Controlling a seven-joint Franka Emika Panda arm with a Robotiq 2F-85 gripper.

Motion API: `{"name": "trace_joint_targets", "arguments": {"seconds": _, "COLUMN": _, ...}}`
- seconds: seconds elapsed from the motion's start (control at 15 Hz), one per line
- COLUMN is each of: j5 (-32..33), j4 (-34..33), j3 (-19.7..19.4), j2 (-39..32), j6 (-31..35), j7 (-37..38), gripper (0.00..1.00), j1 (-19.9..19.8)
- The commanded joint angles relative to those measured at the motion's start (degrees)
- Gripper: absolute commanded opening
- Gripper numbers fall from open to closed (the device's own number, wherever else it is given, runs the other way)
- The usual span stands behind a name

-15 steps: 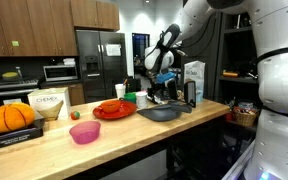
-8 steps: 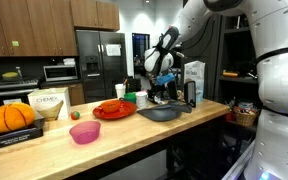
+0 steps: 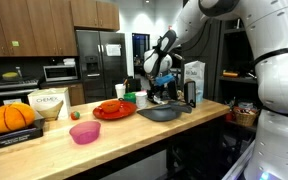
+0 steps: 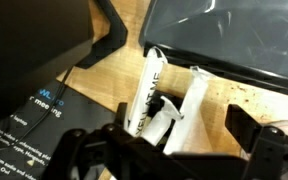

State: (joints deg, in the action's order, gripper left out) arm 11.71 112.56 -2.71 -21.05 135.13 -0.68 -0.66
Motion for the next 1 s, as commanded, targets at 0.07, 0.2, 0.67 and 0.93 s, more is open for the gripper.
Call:
{"name": "trace_joint_targets", "arguments": {"seconds": 0.07, "j5": -0.48, "j4": -2.94, "j3": -0.12, "j2": -2.04, "j6": 0.31, "j7": -1.76, "gripper": 0.62, "j1": -0.71}}
{"name": "trace_joint_targets", "arguments": {"seconds": 0.2, "j5": -0.46, "j4": -3.68, "j3": -0.13, "j2": -2.43, "j6": 0.09, "j7": -1.74, "gripper": 0.45, "j1": -0.70}}
{"name": "trace_joint_targets", "arguments": {"seconds": 0.67, "j5": 0.49, "j4": -4.13, "j3": -0.55, "j2": -2.36, "j6": -0.39, "j7": -0.58, "gripper": 0.01, "j1": -0.12}}
{"name": "trace_joint_targets", "arguments": {"seconds": 0.93, "j5": 1.86, "j4": -3.50, "j3": -1.03, "j2": -1.54, "j6": -0.90, "j7": 0.55, "gripper": 0.02, "j1": 0.46}}
